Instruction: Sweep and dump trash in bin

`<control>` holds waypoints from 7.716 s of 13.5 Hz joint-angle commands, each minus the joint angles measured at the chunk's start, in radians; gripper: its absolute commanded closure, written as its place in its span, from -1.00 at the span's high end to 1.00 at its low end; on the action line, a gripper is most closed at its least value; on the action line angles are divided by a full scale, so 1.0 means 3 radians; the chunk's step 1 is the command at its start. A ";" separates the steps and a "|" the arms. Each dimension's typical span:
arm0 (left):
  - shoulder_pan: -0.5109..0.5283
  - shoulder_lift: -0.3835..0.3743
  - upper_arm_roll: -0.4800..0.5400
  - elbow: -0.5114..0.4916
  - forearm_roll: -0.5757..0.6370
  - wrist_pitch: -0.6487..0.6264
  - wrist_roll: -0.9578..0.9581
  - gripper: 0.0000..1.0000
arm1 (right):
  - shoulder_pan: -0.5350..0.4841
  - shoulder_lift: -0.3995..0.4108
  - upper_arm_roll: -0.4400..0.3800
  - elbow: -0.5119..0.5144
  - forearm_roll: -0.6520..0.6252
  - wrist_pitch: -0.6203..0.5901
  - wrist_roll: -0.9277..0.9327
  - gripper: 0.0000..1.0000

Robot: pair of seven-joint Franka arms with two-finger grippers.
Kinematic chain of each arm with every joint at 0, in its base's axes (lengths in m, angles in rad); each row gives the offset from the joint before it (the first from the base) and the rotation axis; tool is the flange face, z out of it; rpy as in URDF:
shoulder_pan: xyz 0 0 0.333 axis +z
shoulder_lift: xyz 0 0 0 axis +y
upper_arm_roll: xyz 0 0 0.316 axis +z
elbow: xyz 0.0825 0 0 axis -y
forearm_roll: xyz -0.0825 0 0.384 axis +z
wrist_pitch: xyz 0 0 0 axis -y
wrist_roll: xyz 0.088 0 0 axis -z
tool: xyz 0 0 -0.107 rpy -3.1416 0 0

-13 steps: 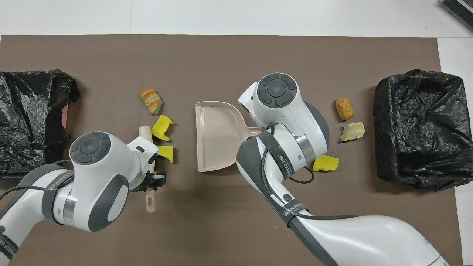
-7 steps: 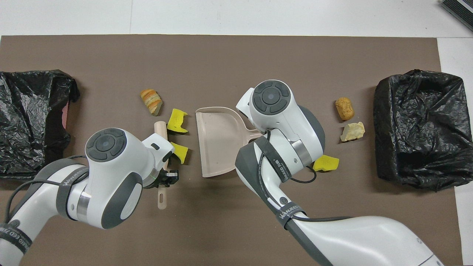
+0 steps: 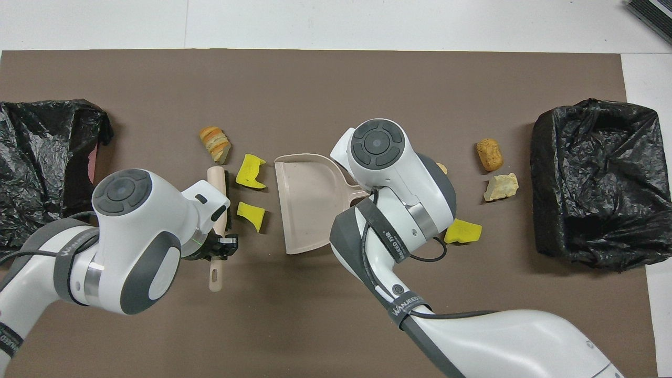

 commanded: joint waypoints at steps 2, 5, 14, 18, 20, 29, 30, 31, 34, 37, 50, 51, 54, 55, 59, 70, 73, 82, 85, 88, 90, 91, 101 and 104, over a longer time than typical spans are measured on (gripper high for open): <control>-0.0315 -0.0033 0.0018 -0.0053 -0.0485 0.0155 -0.0033 -1.00 | 0.0039 -0.0022 0.0018 -0.0039 -0.0063 -0.0027 0.0291 -1.00; -0.0306 -0.0084 0.0039 0.0008 -0.0613 0.0013 0.0018 -1.00 | 0.0039 -0.0022 0.0018 -0.0039 -0.0063 -0.0027 0.0337 -1.00; 0.0420 0.0247 0.0059 0.1145 0.0658 -0.0851 0.0896 -1.00 | 0.0034 -0.0022 0.0018 -0.0034 -0.0058 -0.0037 0.0388 -1.00; 0.0716 0.1055 0.0054 0.1949 0.1089 -0.0960 0.1320 -1.00 | 0.0049 -0.0037 0.0018 -0.0034 -0.0063 -0.0140 0.0664 -1.00; 0.0727 0.1296 0.0054 0.2211 0.1349 -0.0868 0.1566 -1.00 | 0.0090 -0.0042 0.0012 -0.0034 -0.0063 -0.0185 0.0761 -1.00; 0.0672 0.0954 0.0039 0.1292 0.0446 -0.0657 0.1569 -1.00 | 0.0065 -0.0047 0.0018 -0.0095 -0.0063 -0.0084 0.0772 -1.00; 0.0600 0.0929 0.0024 0.1241 0.0420 -0.0683 0.1390 -1.00 | 0.0065 -0.0057 0.0018 -0.0136 -0.0063 -0.0038 0.0772 -1.00; 0.0498 0.0868 0.0023 0.1154 0.0394 -0.0678 0.1322 -1.00 | 0.0060 -0.0068 0.0018 -0.0177 -0.0063 0.0018 0.0772 -1.00; 0.0349 0.0719 0.0024 0.0955 0.0154 -0.0765 0.1312 -1.00 | 0.0054 -0.0083 0.0018 -0.0218 -0.0063 0.0054 0.0772 -1.00; 0.0222 0.0647 0.0023 0.0923 0.0148 -0.0883 0.1301 -1.00 | 0.0049 -0.0083 0.0018 -0.0218 -0.0063 0.0060 0.0746 -1.00; 0.0093 0.0326 0.0049 0.1189 -0.0358 -0.1532 0.0938 -1.00 | -0.0068 -0.0165 0.0002 -0.0244 -0.0063 0.0090 0.0547 -1.00; 0.0104 0.0280 0.0059 0.1184 -0.0358 -0.1568 0.0958 -1.00 | -0.0114 -0.0210 0.0002 -0.0244 -0.0058 0.0085 0.0537 -1.00; 0.0033 0.0116 0.0054 0.1032 -0.0353 -0.1640 0.1011 -1.00 | -0.0287 -0.0348 0.0002 -0.0173 -0.0002 -0.0124 0.0333 -1.00; -0.0084 0.0050 0.0029 0.0924 -0.0327 -0.1538 0.0554 -1.00 | -0.0410 -0.0400 0.0007 -0.0116 0.0004 -0.0241 0.0205 -1.00; -0.0581 -0.0267 0.0024 0.0352 -0.0317 -0.0878 -0.0207 -1.00 | -0.0834 -0.0517 0.0002 0.0165 0.0019 -0.0691 -0.0408 -1.00; -0.1195 -0.0181 0.0018 -0.0110 -0.0327 -0.0229 -0.0810 -1.00 | -0.2542 -0.0753 -0.0059 0.0247 -0.0129 -0.0606 -0.1472 -1.00; -0.1185 -0.0166 0.0018 -0.0150 -0.0332 -0.0182 -0.0775 -1.00 | -0.2773 -0.0753 -0.0146 0.0242 -0.0410 -0.0411 -0.1458 -1.00; -0.1185 -0.0058 0.0018 -0.0186 -0.0332 0.0043 -0.0816 -1.00 | -0.2488 -0.0804 -0.0238 0.0227 -0.1815 -0.0844 -0.0436 -1.00; -0.1180 -0.0043 0.0018 -0.0186 -0.0337 0.0048 -0.0826 -0.88 | -0.2273 -0.0794 -0.0218 0.0247 -0.2137 -0.1152 -0.0271 -1.00; -0.1160 -0.0038 0.0023 -0.0186 -0.0337 0.0007 -0.0816 -0.25 | -0.2160 -0.0768 -0.0233 0.0323 -0.2297 -0.1254 -0.0133 -1.00; -0.1083 -0.0008 0.0023 -0.0141 -0.0337 -0.0008 -0.0816 0.99 | -0.2114 -0.0768 -0.0233 0.0344 -0.2399 -0.1351 -0.0047 -1.00; -0.1027 0.0013 0.0029 -0.0115 -0.0337 -0.0019 -0.0790 1.00 | -0.2068 -0.0768 -0.0233 0.0344 -0.2486 -0.1352 -0.0036 -1.00; 0.0087 -0.0186 0.0054 0.0355 0.0071 -0.0438 0.0288 1.00 | -0.1971 -0.0768 -0.0197 0.0467 -0.3007 -0.1459 -0.0143 -1.00; 0.0378 -0.0242 0.0054 0.0447 0.0271 -0.0509 0.0661 1.00 | -0.1812 -0.0768 -0.0192 0.0467 -0.3259 -0.1429 -0.0189 -1.00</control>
